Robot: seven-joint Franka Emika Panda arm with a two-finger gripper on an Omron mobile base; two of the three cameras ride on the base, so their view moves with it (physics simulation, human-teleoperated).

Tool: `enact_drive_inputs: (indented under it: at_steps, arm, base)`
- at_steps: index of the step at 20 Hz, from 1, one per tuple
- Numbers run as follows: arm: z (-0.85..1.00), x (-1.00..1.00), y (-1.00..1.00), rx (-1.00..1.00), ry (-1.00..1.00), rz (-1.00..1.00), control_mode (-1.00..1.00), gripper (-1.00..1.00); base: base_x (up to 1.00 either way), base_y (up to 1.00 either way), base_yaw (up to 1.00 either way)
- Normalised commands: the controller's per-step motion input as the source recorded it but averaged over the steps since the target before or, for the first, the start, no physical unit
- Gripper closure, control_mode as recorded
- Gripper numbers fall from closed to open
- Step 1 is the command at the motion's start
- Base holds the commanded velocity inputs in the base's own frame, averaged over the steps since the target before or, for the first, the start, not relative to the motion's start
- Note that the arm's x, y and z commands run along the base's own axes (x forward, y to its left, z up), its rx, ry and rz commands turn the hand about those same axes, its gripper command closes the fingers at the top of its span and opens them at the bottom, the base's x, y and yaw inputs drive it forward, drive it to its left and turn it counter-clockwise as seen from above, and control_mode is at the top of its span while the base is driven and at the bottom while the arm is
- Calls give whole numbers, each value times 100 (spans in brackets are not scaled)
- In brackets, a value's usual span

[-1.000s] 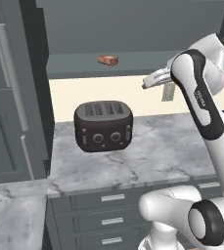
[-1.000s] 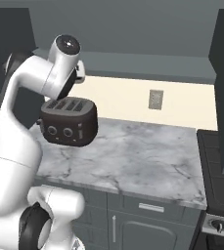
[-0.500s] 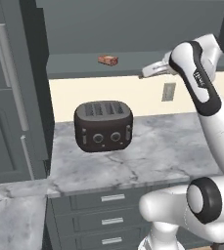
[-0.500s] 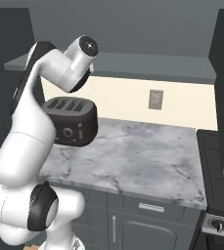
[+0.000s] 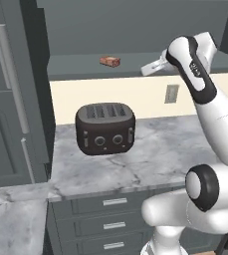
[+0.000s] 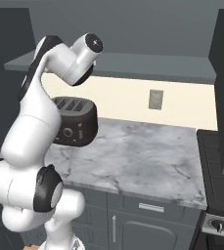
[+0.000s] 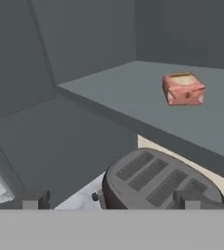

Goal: Locate and retrieve the bar soap and bar soap from the cabinet. Place them next to the sink.

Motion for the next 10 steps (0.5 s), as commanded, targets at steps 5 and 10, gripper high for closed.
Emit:
enact_drive_inputs:
  at_steps: [5, 10]
  arm:
    - [21, 29, 26, -16, 7, -4, -100, -100]
    - [4, 28, 5, -3, -6, -3, -100, -100]
  base:
    - [0, 0, 0]
    - [0, 0, 0]
